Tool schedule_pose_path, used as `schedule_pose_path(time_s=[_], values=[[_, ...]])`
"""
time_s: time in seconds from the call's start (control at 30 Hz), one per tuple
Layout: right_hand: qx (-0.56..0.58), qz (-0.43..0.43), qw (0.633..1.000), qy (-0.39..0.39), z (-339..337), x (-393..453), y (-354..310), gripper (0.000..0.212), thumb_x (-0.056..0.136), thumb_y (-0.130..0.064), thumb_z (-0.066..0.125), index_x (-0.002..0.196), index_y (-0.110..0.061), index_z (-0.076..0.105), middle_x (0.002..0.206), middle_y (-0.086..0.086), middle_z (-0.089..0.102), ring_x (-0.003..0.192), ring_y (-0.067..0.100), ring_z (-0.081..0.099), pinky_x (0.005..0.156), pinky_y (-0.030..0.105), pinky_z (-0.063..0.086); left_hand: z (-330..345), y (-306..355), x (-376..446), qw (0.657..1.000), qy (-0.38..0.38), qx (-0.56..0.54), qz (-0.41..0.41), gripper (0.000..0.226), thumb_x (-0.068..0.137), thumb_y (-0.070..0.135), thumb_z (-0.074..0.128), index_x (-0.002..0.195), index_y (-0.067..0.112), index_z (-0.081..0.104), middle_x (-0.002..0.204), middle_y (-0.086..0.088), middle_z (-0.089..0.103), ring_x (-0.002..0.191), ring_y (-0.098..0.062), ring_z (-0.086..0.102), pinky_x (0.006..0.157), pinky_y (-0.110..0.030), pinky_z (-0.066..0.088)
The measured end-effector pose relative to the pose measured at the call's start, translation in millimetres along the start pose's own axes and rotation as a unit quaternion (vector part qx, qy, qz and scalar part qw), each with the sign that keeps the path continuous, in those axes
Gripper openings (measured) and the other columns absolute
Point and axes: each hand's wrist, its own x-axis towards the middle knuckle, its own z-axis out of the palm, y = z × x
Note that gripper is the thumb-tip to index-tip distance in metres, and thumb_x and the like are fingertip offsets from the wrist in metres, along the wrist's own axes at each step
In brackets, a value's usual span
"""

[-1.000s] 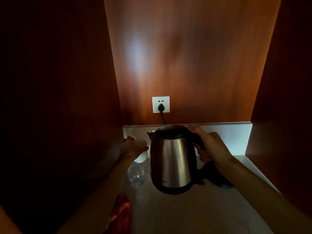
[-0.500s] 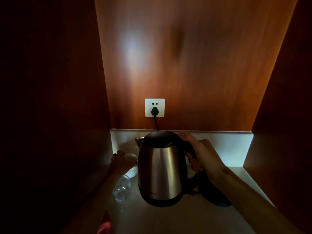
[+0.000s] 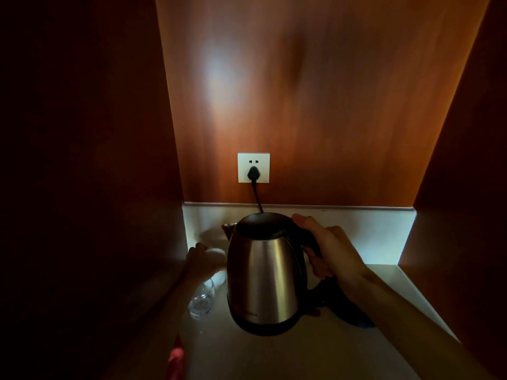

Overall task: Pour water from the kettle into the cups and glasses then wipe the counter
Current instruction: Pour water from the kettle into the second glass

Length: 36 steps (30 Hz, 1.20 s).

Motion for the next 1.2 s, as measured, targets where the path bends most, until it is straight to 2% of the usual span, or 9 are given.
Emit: schedule_pose_path(time_s=[0.17, 0.33, 0.47, 0.53, 0.7, 0.83, 0.93, 1.07, 1.2], values=[[-0.002, -0.012, 1.000, -0.004, 4.8, -4.8, -1.4, 0.059, 0.093, -0.048, 0.067, 0.048, -0.017, 0.043, 0.045, 0.002, 0.032, 0.036, 0.014, 0.025, 0.047, 0.029, 0.017, -10.3, -2.6, -14.9, 1.000, -0.017, -0.014, -0.009, 0.099, 0.073, 0.054, 0.082, 0.145, 0.003, 0.038, 0.140, -0.020, 0.050, 0.127, -0.032, 0.056, 0.090, -0.032, 0.049], [0.000, -0.026, 1.000, -0.001, 6.2, -9.0, -0.2, 0.059, 0.093, -0.050, 0.066, 0.049, -0.016, 0.045, 0.046, 0.003, 0.033, 0.037, 0.015, 0.026, 0.047, 0.028, 0.019, -20.7, -14.2, -43.2, 1.000, 0.000, -0.020, 0.001, 0.116, 0.056, 0.073, 0.083, 0.142, 0.005, 0.043, 0.136, -0.014, 0.057, 0.121, -0.027, 0.061, 0.094, -0.032, 0.053], [-0.003, -0.027, 1.000, 0.002, 12.8, -12.6, 6.6, 0.058, 0.092, -0.049, 0.067, 0.049, -0.016, 0.046, 0.045, 0.003, 0.035, 0.037, 0.015, 0.027, 0.048, 0.029, 0.020, -15.7, -19.8, -79.6, 0.999, 0.006, -0.039, 0.018, 0.106, 0.055, 0.069, 0.085, 0.136, 0.011, 0.049, 0.127, 0.000, 0.060, 0.115, -0.018, 0.061, 0.090, -0.023, 0.044], [-0.009, -0.022, 1.000, 0.005, 14.4, -13.4, 11.3, 0.058, 0.091, -0.051, 0.067, 0.050, -0.015, 0.046, 0.045, 0.003, 0.034, 0.037, 0.016, 0.027, 0.047, 0.028, 0.021, -9.6, -26.0, -91.4, 0.998, 0.009, -0.060, 0.016, 0.112, 0.050, 0.071, 0.086, 0.138, 0.015, 0.046, 0.125, 0.003, 0.060, 0.115, -0.017, 0.060, 0.095, -0.028, 0.048], [-0.007, -0.002, 1.000, 0.002, 13.4, -20.0, 25.5, 0.057, 0.090, -0.053, 0.068, 0.053, -0.015, 0.047, 0.047, 0.003, 0.034, 0.038, 0.017, 0.027, 0.045, 0.028, 0.022, -4.7, -39.3, -105.4, 0.999, 0.036, -0.036, 0.003, 0.085, 0.066, 0.039, 0.088, 0.139, 0.021, 0.048, 0.137, -0.001, 0.056, 0.128, -0.024, 0.053, 0.099, -0.032, 0.046], [-0.006, 0.014, 1.000, 0.004, 9.6, -27.1, 28.4, 0.058, 0.089, -0.053, 0.070, 0.052, -0.015, 0.046, 0.048, 0.004, 0.032, 0.038, 0.017, 0.025, 0.044, 0.027, 0.020, -9.0, -47.4, -105.7, 0.997, 0.050, -0.060, 0.001, 0.073, 0.058, 0.025, 0.092, 0.123, 0.018, 0.060, 0.120, -0.002, 0.065, 0.113, -0.023, 0.060, 0.089, -0.029, 0.051], [0.000, 0.018, 1.000, 0.012, 5.6, -33.9, 28.0, 0.058, 0.090, -0.050, 0.070, 0.051, -0.014, 0.047, 0.047, 0.004, 0.034, 0.036, 0.016, 0.027, 0.043, 0.026, 0.020, -14.6, -44.7, -110.7, 0.994, 0.066, -0.085, 0.010, 0.064, 0.053, 0.028, 0.091, 0.111, 0.018, 0.064, 0.102, 0.004, 0.070, 0.099, -0.019, 0.068, 0.078, -0.027, 0.056], [0.007, 0.019, 0.999, 0.026, -0.5, -50.5, 27.1, 0.056, 0.088, -0.051, 0.071, 0.053, -0.014, 0.049, 0.046, 0.002, 0.036, 0.036, 0.016, 0.027, 0.045, 0.028, 0.020, -22.1, -28.8, -142.5, 0.989, 0.078, -0.103, 0.074, 0.059, 0.060, 0.036, 0.093, 0.105, 0.026, 0.056, 0.093, 0.013, 0.064, 0.084, -0.009, 0.064, 0.066, -0.016, 0.047], [0.006, 0.023, 0.999, 0.038, -11.5, -77.5, 28.7, 0.056, 0.088, -0.052, 0.072, 0.054, -0.013, 0.050, 0.044, 0.003, 0.039, 0.035, 0.016, 0.030, 0.046, 0.027, 0.023, -16.3, -26.0, -176.1, 0.983, 0.016, -0.140, 0.118, 0.065, 0.049, 0.036, 0.096, 0.100, 0.031, 0.055, 0.091, 0.013, 0.064, 0.082, 0.000, 0.065, 0.064, -0.013, 0.052]])
